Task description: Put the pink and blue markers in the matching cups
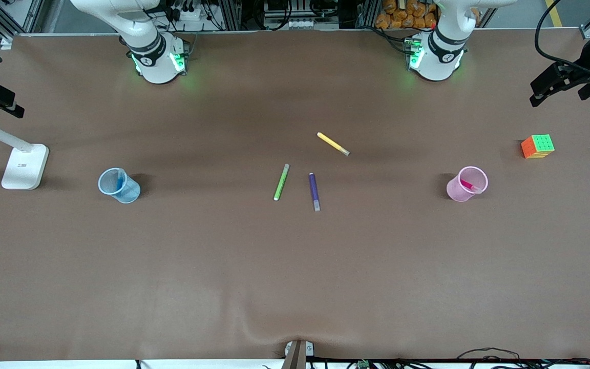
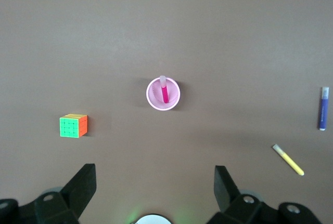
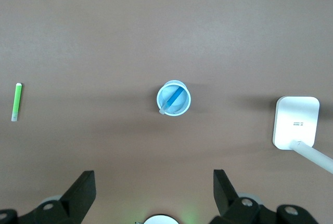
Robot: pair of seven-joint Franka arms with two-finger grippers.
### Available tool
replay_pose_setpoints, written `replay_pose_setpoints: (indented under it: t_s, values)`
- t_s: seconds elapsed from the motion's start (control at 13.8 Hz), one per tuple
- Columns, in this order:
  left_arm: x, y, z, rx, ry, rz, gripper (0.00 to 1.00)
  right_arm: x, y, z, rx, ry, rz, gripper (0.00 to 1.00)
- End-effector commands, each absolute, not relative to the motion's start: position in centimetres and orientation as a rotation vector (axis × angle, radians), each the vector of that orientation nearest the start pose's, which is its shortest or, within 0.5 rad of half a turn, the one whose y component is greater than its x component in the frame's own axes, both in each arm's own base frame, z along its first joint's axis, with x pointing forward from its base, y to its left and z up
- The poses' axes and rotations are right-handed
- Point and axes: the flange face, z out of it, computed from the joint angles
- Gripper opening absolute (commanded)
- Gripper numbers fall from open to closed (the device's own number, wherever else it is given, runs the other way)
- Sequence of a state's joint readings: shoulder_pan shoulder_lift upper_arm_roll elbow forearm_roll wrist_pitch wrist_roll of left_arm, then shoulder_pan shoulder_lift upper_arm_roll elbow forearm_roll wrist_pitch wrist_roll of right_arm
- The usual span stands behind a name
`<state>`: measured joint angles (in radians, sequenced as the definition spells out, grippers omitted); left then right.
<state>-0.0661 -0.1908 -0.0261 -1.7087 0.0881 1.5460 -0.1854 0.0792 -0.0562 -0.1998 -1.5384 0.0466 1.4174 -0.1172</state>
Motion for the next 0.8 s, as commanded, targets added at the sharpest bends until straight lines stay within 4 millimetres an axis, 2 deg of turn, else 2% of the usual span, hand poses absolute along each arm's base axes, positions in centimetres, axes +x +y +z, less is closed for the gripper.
replay_pose_setpoints:
  t_s: [0.0,0.15,0.29,0.44,0.58,0.73]
  values:
    - [48.4,-4.8,64.8,-2.998,-0.06,-0.08,1.0,51.8,-6.1,66.0,-3.094,-0.028,0.107,1.0]
    - [48.6,-5.8,64.4,-3.003,0.023,-0.063,1.0,51.7,-6.3,66.0,-3.093,-0.021,0.114,1.0]
    - [49.1,-6.3,64.0,-3.019,0.029,-0.047,1.0,51.7,-6.2,66.0,-3.092,-0.024,0.119,1.0]
    - [49.1,-6.1,64.3,-3.086,-0.008,-0.045,1.0,51.7,-6.2,66.0,-3.093,-0.021,0.117,1.0]
    - [49.3,-6.1,65.0,-3.083,-0.026,-0.058,1.0,51.7,-6.0,66.1,-3.093,-0.026,0.117,1.0]
    - [49.3,-5.9,64.8,-3.076,-0.033,-0.045,1.0,51.6,-6.3,66.0,-3.093,-0.019,0.117,1.0]
